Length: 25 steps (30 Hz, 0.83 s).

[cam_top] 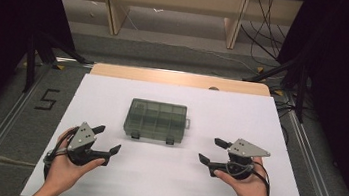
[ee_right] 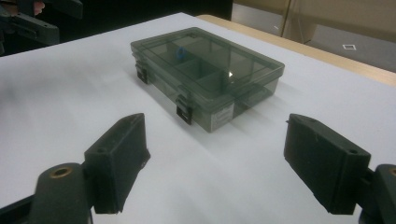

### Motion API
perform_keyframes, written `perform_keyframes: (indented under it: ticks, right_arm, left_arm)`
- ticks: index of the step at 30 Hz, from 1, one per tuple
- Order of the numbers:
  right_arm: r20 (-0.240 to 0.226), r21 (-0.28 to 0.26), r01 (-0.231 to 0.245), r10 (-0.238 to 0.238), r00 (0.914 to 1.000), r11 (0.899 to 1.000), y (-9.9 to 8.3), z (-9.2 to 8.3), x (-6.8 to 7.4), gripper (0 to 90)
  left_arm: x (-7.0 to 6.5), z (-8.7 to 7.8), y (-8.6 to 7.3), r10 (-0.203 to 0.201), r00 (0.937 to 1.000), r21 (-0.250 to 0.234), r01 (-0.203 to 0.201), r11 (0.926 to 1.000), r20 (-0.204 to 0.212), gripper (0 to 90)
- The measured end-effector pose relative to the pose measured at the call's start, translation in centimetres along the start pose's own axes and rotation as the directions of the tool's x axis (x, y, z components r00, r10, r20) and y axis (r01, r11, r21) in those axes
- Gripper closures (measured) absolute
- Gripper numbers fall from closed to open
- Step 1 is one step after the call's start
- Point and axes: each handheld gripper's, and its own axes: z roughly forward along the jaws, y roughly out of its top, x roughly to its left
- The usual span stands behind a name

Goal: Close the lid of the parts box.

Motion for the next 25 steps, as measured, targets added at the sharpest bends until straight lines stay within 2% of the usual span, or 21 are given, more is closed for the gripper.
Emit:
perform_keyframes:
  ticks: [1,2,4,5,7,10,12,13,14,15,16,18,20,21,22,23,24,25]
  right_arm:
    - [0.007,0.004,0.004,-0.004,1.0000,1.000,-0.1,-0.3,-0.1,21.7]
    - [0.011,-0.017,0.011,-0.011,0.9999,1.000,-0.2,-0.4,-0.2,21.4]
    - [0.005,0.005,-0.003,0.003,1.0000,1.000,-0.3,-0.9,-0.2,21.0]
    - [0.010,0.003,-0.002,0.002,0.9999,1.000,-0.4,-1.1,-0.2,20.8]
    - [0.025,-0.004,0.008,-0.008,0.9997,1.000,-0.6,-1.4,-0.4,20.5]
    - [0.019,0.007,-0.003,0.003,0.9998,1.000,-0.9,-1.8,-0.4,20.2]
    - [0.039,-0.007,0.003,-0.002,0.9992,1.000,-1.1,-2.1,-0.5,20.2]
    - [0.033,-0.002,-0.007,0.007,0.9994,1.000,-1.1,-2.2,-0.4,20.2]
    - [0.018,-0.004,-0.016,0.016,0.9997,1.000,-1.2,-2.3,-0.4,20.1]
    - [0.027,0.003,-0.012,0.012,0.9996,1.000,-1.3,-2.4,-0.5,20.1]
    - [0.042,-0.013,0.005,-0.004,0.9991,1.000,-1.3,-2.4,-0.6,20.0]
    - [0.029,0.001,-0.014,0.014,0.9995,1.000,-1.3,-2.4,-0.5,19.9]
    - [0.026,-0.004,-0.013,0.013,0.9996,1.000,-1.3,-2.4,-0.4,19.8]
    - [0.026,-0.006,-0.012,0.013,0.9996,1.000,-1.3,-2.4,-0.4,19.8]
    - [0.024,-0.021,-0.015,0.015,0.9996,1.000,-1.4,-2.3,-0.4,19.8]
    - [0.034,-0.004,-0.011,0.012,0.9993,1.000,-1.4,-2.4,-0.5,19.8]
    - [0.035,-0.004,-0.011,0.011,0.9993,1.000,-1.4,-2.4,-0.5,19.8]
    - [0.035,-0.004,-0.012,0.012,0.9993,1.000,-1.4,-2.4,-0.5,19.8]
  left_arm:
    - [0.1,-0.1,-0.1,-0.003,1.0000,-0.003,0.003,1.0000,0.000,16.9]
    - [0.2,-0.3,-0.1,-0.006,1.0000,-0.003,0.006,1.0000,-0.007,16.8]
    - [0.4,-0.5,-0.2,-0.013,0.9999,-0.007,0.013,0.9999,-0.010,16.7]
    - [0.6,-0.7,-0.3,-0.002,0.9999,-0.004,0.002,1.0000,-0.012,16.6]
    - [0.6,-0.8,-0.6,-0.021,0.9997,0.000,0.021,0.9998,-0.014,16.5]
    - [0.7,-1.0,-0.7,-0.020,0.9996,0.005,0.020,0.9998,-0.019,16.4]
    - [0.7,-1.0,-0.8,-0.023,0.9995,0.004,0.023,0.9997,-0.020,16.5]
    - [0.7,-1.0,-0.8,-0.023,0.9995,0.005,0.023,0.9997,-0.019,16.5]
    - [0.7,-0.9,-0.8,-0.022,0.9996,0.005,0.022,0.9997,-0.019,16.5]
    - [0.7,-0.8,-0.8,-0.023,0.9996,0.002,0.023,0.9997,-0.015,16.5]
    - [0.6,-0.8,-0.8,-0.023,0.9997,0.004,0.023,0.9997,-0.012,16.4]
    - [0.6,-0.7,-0.8,-0.012,0.9998,0.007,0.012,0.9999,-0.014,16.4]
    - [0.5,-0.6,-0.8,-0.019,0.9997,0.009,0.020,0.9998,-0.012,16.5]
    - [0.6,-0.6,-0.8,-0.005,1.0000,0.008,0.006,1.0000,-0.007,16.5]
    - [0.6,-0.6,-0.8,-0.010,0.9998,0.015,0.010,0.9998,-0.016,16.5]
    - [0.6,-0.5,-0.9,-0.019,0.9997,0.014,0.019,0.9997,-0.013,16.5]
    - [0.6,-0.5,-0.9,-0.010,0.9999,0.015,0.010,0.9998,-0.009,16.5]
    - [0.6,-0.4,-0.9,-0.018,0.9998,0.014,0.018,0.9997,-0.008,16.5]
